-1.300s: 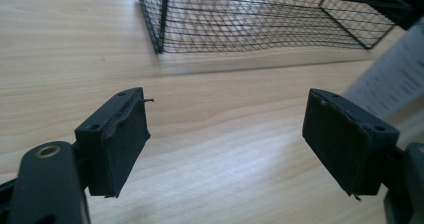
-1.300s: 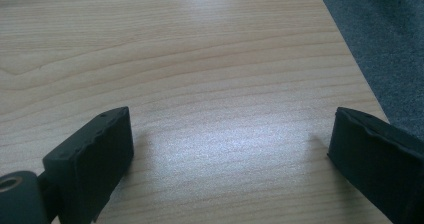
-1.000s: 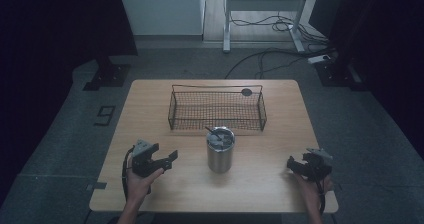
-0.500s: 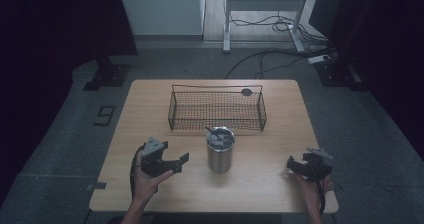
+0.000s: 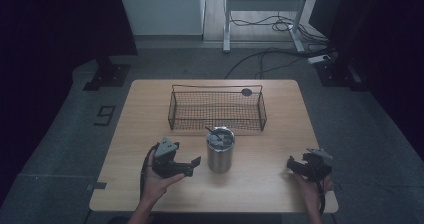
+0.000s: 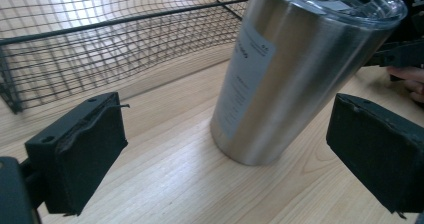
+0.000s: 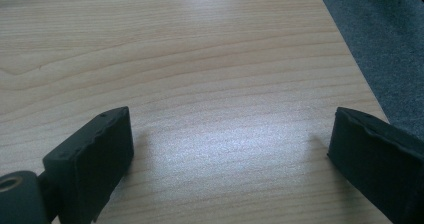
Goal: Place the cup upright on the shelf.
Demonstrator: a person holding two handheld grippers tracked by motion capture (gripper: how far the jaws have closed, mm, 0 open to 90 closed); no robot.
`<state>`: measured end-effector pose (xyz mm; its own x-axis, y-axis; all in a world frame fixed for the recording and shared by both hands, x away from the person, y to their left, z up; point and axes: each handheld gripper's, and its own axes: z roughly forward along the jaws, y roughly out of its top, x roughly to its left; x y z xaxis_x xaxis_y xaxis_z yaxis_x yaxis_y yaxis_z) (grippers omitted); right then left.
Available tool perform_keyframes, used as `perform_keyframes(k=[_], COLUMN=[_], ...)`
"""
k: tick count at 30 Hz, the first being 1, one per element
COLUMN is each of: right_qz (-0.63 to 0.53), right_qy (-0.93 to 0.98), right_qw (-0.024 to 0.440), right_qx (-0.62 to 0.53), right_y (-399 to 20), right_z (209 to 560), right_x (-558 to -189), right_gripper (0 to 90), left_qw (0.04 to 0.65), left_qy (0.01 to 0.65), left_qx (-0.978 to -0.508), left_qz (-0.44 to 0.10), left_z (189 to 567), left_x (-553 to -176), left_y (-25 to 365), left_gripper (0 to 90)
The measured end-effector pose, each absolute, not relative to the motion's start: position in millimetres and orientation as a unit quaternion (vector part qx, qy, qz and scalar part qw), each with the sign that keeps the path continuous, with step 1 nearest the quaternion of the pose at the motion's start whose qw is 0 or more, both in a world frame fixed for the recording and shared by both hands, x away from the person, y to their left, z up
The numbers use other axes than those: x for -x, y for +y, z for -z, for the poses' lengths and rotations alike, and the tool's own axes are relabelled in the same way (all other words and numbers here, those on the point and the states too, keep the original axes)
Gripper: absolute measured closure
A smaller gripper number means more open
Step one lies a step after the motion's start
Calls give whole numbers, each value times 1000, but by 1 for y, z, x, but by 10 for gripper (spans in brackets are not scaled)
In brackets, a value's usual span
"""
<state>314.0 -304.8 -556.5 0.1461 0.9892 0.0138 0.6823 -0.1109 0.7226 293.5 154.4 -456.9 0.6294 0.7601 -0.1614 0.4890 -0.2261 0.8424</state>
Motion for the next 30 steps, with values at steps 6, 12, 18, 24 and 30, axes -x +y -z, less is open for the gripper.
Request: perform_keyframes(k=[6, 12, 18, 24, 30], right_qz=[-261, -262, -261, -261, -261], right_qy=[598, 598, 598, 598, 598], right_qw=[293, 293, 293, 294, 293], right_qx=[-698, -698, -698, -698, -699], right_y=[-305, -305, -305, -305, -305], right_z=[557, 556, 556, 556, 556], right_x=[-314, -314, -314, -314, -314], right_gripper=[41, 41, 41, 41, 41], left_qw=[477, 478, 479, 470, 466], left_qy=[398, 393, 384, 376, 376], left_qx=[-772, -774, -779, -789, -792], left_qz=[-136, -134, -129, -123, -118], left_z=[456, 456, 457, 462, 465], left_x=[-294, -294, -296, -296, -300], left_y=[145, 138, 129, 119, 112], left_gripper=[36, 37, 43, 44, 47])
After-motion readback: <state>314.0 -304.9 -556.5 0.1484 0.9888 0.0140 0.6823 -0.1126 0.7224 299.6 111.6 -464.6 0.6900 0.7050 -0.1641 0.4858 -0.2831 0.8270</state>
